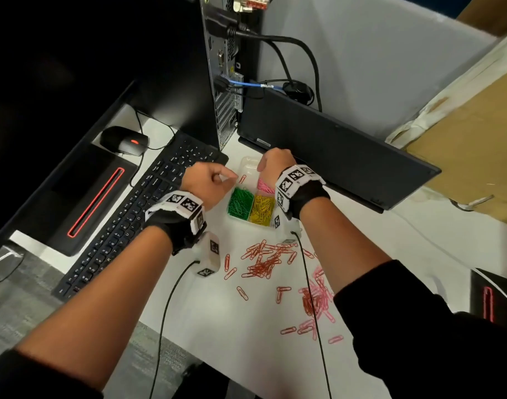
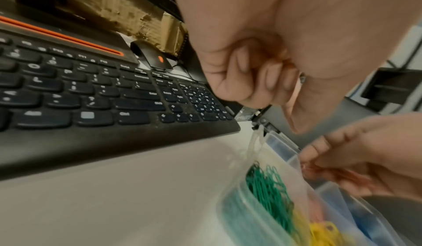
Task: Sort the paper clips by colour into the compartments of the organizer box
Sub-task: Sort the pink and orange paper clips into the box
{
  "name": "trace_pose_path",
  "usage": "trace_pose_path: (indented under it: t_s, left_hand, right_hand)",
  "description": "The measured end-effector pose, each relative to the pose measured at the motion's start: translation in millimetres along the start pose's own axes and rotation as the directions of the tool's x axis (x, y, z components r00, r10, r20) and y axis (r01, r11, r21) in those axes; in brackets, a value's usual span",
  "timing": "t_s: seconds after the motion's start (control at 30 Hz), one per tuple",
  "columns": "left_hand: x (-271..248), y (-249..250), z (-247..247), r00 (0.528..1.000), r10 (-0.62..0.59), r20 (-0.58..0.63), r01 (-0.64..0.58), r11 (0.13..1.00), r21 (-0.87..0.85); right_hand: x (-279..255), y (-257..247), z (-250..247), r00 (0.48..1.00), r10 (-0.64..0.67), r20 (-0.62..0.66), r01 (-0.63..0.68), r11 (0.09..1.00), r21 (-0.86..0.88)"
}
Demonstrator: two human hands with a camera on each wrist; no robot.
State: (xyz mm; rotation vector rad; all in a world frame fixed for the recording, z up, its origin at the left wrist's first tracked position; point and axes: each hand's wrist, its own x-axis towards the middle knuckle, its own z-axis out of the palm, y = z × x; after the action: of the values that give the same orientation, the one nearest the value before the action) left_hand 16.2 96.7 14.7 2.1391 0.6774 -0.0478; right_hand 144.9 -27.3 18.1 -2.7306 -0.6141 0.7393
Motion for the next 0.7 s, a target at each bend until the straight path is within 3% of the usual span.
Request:
trace_pose_path:
  t_s: [0.1, 0.23, 0.43, 0.5, 0.6, 0.7]
  left_hand:
    - [-19, 2, 1, 0.994, 0.079, 0.082, -0.080, 0.997, 0.006]
    - [-38, 0, 9, 0.986, 0.124, 0.112, -0.126, 0.992, 0.010]
    - [-74, 1, 38, 0.913, 0.270, 0.307, -0.286, 0.958, 0.010]
    - [-83, -2, 53, 0.884, 0.320, 0.340, -0.348, 0.937, 0.023]
    - [-93, -5, 74, 0.851, 0.307, 0.426, -0.381, 0.919, 0.099]
    - [-106, -1, 89, 0.803, 0.307, 0.511, -0.433, 0.889, 0.146]
  right_hand:
    - [-2, -3, 2, 0.999, 0.040, -0.034, -0.042, 0.998, -0.050]
    - [-16, 1, -2, 1.000, 0.001, -0.008, -0.001, 0.998, 0.056]
    - [-59, 58, -3, 0.970, -0.024, -0.242, 0.105, 0.939, 0.327]
    - [-84, 88, -1, 0.966, 0.036, -0.255, 0.070, 0.917, 0.394]
    - [-129, 132, 10, 0.960, 0.100, -0.261, -0.012, 0.948, 0.318]
    - [-176, 166, 22, 0.965, 0.227, -0.135, -0.189, 0.951, 0.245]
